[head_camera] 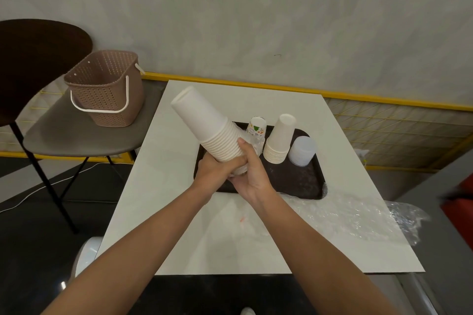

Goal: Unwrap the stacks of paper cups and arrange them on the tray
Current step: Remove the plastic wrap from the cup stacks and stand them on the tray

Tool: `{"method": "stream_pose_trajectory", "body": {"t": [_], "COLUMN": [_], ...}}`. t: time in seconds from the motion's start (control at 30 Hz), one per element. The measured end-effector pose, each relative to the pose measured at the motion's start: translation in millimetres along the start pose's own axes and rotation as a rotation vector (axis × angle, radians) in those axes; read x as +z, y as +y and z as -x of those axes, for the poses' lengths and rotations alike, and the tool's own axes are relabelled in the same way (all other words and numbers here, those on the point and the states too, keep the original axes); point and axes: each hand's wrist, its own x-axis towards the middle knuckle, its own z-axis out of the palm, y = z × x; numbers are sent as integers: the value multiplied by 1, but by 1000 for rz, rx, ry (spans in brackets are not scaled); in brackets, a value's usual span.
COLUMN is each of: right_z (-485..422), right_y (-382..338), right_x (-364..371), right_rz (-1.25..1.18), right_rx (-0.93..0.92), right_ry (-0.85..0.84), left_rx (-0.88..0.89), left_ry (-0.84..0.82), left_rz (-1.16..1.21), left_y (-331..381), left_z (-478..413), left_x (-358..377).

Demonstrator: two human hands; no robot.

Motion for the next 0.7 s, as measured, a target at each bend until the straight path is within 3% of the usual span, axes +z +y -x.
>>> {"method": "stream_pose_trajectory", "body": {"t": [0.2,0.33,0.7], "right_z": [-2,-2,-1], "right_y": [-9,-9,-11], "right_x": [-3,0,14], "right_rz": [-18,51,134], "right_rx": [-37,-72,-119], "right_ry": [-85,-62,248], "left_rx": [192,190,145], "left_ry": [86,236,274], "left_rz": [198,303,422], "left_y": [22,30,13], "left_z": [-4,-4,1], "left_x": [-11,-9,4]}}
